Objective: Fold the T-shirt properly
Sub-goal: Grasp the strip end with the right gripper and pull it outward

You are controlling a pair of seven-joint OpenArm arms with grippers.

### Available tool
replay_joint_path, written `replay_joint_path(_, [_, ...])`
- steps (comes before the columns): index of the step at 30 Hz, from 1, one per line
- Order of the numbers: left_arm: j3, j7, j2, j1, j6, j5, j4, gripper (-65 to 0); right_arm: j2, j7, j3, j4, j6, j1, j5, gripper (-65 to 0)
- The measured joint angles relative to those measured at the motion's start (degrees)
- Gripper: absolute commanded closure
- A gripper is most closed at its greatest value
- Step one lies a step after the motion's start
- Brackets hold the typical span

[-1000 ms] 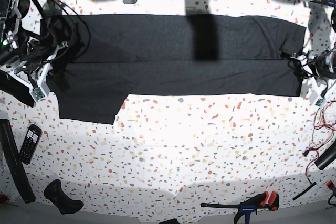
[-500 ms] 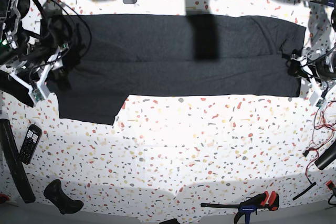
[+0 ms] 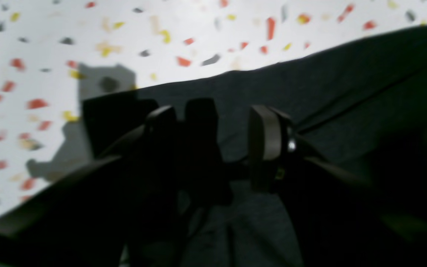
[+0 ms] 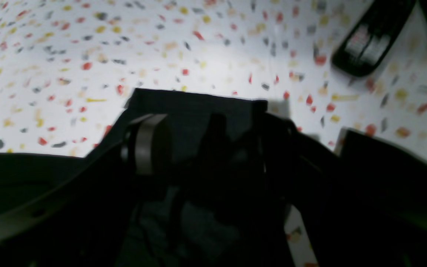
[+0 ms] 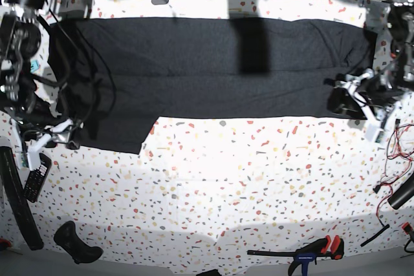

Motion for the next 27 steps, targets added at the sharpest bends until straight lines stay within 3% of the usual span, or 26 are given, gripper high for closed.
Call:
replay_joint_path(4, [0.0, -1.7, 2.8, -0.1, -0.4, 0.6, 0.0, -29.7, 0.0, -0.4, 0.1, -13.7, 0.0, 8.6, -0.3, -36.6])
replay_joint_path(10, [0.0, -1.6, 4.2, 0.1, -0.4, 1.9, 0.0, -29.7, 0.0, -5.7, 0.2, -29.4, 0.1, 18.4, -0.8, -36.6])
replay_joint_path(15, [0.0, -0.8, 4.2, 0.2, -0.4, 2.1, 0.0, -29.7, 0.0, -9.5, 0.2, -30.4, 1.3, 18.9, -1.4, -36.6])
replay_joint_path(22, [0.0, -0.8, 4.2, 0.2, -0.4, 2.1, 0.0, -29.7, 0.0, -7.5, 0.2, -30.4, 2.3, 18.8, -4.8, -36.6])
replay_joint_path(27, [0.0, -0.8, 4.2, 0.2, -0.4, 2.1, 0.0, -29.7, 0.1, -4.9, 0.2, -30.4, 2.5, 18.8, -12.1, -36.6])
